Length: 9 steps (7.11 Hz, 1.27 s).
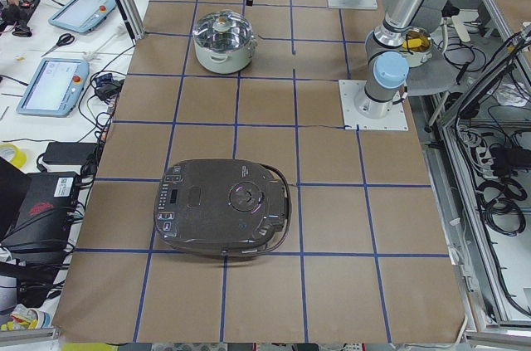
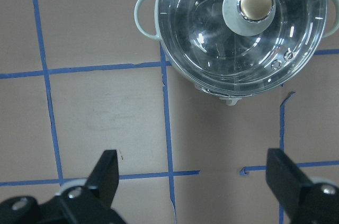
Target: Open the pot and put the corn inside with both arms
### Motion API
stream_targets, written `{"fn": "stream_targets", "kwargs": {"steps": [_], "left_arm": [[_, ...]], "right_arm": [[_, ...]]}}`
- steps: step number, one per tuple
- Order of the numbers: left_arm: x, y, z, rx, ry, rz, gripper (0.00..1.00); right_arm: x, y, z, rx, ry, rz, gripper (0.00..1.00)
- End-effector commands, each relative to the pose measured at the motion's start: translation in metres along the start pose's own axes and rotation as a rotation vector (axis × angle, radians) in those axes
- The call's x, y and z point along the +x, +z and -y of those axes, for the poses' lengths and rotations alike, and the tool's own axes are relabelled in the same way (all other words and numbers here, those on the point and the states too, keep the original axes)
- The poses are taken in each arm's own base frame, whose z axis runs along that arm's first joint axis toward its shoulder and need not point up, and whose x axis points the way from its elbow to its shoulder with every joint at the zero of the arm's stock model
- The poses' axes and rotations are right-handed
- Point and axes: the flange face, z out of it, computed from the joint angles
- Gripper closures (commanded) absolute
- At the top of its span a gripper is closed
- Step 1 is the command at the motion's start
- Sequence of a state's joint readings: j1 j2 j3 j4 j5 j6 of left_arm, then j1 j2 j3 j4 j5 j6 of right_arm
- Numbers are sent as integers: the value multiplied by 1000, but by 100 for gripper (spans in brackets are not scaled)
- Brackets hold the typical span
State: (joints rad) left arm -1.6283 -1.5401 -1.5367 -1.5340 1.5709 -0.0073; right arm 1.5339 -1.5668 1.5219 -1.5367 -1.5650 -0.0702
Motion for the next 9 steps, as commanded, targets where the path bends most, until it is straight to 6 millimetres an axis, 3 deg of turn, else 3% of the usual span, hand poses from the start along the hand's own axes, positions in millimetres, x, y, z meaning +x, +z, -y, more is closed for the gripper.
{"fn": "stream_targets", "kwargs": {"steps": [1, 7, 9], "left_arm": [[0, -1, 0, 1, -3, 0, 0], [0, 0, 0, 0, 0, 0, 0], [-1, -1, 0, 1, -1, 0, 0]], "right_arm": [[0, 3, 3, 0, 4, 5, 0], [0, -3, 11, 79, -10, -1, 0], [1, 9, 18, 53, 1, -5, 0]]}}
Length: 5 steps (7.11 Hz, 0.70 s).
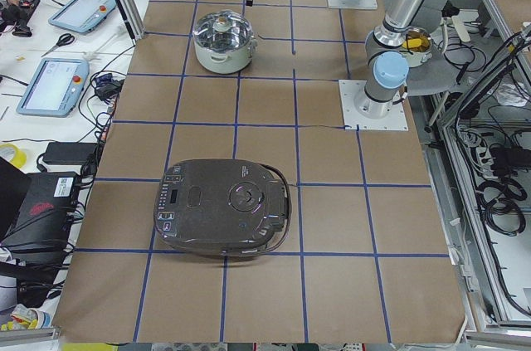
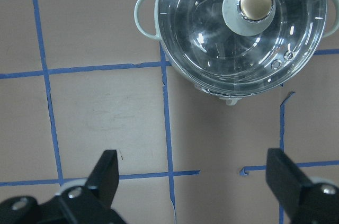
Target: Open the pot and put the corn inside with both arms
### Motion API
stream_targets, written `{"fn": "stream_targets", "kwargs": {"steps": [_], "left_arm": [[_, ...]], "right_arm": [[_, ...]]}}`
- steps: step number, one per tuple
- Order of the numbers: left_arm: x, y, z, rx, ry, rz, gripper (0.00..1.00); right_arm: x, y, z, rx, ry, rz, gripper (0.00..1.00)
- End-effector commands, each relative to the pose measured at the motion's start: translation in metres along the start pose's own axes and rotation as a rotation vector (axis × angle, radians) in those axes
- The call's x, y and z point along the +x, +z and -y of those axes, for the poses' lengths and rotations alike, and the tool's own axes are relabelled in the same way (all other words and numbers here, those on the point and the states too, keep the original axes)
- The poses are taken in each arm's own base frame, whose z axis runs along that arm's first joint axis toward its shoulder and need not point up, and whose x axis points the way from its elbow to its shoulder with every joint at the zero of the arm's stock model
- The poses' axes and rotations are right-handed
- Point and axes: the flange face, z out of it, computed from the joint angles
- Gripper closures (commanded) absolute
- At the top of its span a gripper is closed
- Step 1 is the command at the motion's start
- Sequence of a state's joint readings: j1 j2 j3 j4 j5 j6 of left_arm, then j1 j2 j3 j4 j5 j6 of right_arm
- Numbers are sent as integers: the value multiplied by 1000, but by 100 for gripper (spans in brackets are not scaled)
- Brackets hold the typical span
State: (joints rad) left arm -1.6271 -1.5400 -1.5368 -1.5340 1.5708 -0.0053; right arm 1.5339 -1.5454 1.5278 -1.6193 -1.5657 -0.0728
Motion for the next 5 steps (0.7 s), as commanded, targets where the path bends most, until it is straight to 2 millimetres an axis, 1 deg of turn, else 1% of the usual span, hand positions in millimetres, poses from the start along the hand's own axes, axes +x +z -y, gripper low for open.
{"fn": "stream_targets", "kwargs": {"steps": [1, 5], "left_arm": [[0, -1, 0, 1, 0, 0, 0], [-1, -1, 0, 1, 0, 0, 0]], "right_arm": [[1, 1, 2, 3, 7, -5, 0], [1, 1, 1, 4, 7, -11, 0]]}}
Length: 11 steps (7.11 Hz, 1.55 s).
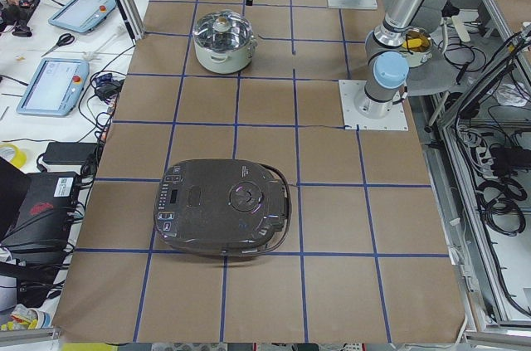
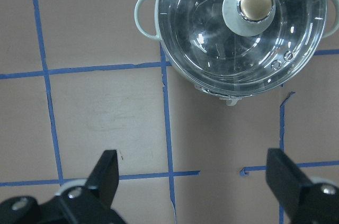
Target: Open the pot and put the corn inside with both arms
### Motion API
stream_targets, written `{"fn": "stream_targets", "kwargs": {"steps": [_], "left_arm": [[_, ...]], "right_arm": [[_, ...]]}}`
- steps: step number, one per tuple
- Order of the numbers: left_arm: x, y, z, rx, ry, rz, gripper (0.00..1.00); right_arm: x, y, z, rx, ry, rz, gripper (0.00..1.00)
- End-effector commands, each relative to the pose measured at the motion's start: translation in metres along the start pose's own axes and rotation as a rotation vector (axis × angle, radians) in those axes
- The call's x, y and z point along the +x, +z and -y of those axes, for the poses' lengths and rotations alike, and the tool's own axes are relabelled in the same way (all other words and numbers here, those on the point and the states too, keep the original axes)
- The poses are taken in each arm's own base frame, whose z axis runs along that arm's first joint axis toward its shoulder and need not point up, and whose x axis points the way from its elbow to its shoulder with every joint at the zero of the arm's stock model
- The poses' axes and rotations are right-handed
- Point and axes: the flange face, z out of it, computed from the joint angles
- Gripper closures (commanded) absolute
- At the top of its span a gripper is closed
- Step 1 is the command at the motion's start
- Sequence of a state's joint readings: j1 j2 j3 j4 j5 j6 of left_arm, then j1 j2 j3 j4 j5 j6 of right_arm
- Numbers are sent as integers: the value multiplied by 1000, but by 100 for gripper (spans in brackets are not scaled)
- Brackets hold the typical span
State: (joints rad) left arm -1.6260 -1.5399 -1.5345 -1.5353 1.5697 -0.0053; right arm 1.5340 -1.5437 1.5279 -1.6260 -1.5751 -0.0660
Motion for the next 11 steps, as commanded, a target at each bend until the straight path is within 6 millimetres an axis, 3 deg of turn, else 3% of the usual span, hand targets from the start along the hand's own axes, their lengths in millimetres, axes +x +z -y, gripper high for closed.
{"fn": "stream_targets", "kwargs": {"steps": [1, 4, 5, 6, 7, 8, 10, 11], "left_arm": [[0, 0, 0, 0, 1, 1, 0], [-1, -5, 2, 9, -7, 7, 0], [-1, 13, 14, -19, -16, 6, 0], [1, 39, 35, -26, -62, 0, 0], [4, 70, 62, -22, -99, -1, 0], [16, 100, 85, -50, -155, 1, 0], [63, 128, 122, -64, -147, 2, 0], [79, 149, 132, -34, -112, -8, 0]], "right_arm": [[-1, 0, 0, -1, 0, -2, 0], [2, 11, 3, -24, 4, -2, 0], [18, 28, 13, -54, 33, 0, 0], [49, 66, 28, -121, 68, 6, 0], [72, 82, 35, -145, 110, 17, 0], [83, 111, 51, -156, 123, 20, 0], [94, 164, 97, -37, -4, -1, 0], [99, 192, 108, -38, -27, -27, 0]]}}
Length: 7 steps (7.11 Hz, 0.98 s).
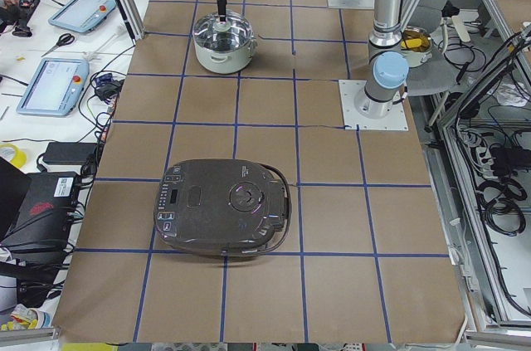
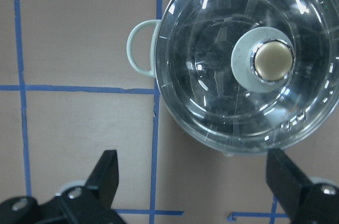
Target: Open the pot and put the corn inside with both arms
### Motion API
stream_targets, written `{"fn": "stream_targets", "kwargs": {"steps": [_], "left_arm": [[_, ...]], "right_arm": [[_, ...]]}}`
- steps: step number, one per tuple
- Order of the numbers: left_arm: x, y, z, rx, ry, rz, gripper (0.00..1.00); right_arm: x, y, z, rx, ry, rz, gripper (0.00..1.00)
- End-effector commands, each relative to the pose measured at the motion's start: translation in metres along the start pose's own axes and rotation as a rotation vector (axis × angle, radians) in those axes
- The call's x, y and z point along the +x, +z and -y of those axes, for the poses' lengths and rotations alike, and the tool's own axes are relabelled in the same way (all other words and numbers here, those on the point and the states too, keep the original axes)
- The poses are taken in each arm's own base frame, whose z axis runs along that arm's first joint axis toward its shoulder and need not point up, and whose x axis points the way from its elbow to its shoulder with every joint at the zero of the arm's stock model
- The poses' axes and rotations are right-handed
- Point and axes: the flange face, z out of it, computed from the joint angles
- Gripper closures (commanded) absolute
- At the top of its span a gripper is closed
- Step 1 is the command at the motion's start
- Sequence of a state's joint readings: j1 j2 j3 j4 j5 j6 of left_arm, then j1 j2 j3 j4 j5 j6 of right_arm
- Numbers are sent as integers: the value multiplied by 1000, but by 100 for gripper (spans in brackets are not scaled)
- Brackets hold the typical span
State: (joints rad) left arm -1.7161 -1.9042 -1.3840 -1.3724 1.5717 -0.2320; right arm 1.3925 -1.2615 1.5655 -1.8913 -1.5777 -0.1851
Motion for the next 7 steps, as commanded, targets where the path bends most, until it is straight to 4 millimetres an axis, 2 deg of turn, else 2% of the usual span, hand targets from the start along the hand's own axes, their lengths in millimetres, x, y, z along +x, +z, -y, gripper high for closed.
{"fn": "stream_targets", "kwargs": {"steps": [1, 2, 3, 4, 7], "left_arm": [[28, 44, 20, 7, 30, -6, 0], [32, 45, 15, -1, 39, 6, 0], [33, 52, 13, -14, 41, 10, 5], [31, 61, 9, -32, 42, 15, 5], [31, 69, 7, -40, 42, 14, 9]], "right_arm": [[12, 59, 31, 20, -46, -61, 0], [15, 77, 41, 42, -46, -68, 0], [18, 95, 47, 39, -39, -69, 0], [26, 121, 56, 27, 12, -66, 0], [27, 168, 62, -20, 26, -43, 0]]}}
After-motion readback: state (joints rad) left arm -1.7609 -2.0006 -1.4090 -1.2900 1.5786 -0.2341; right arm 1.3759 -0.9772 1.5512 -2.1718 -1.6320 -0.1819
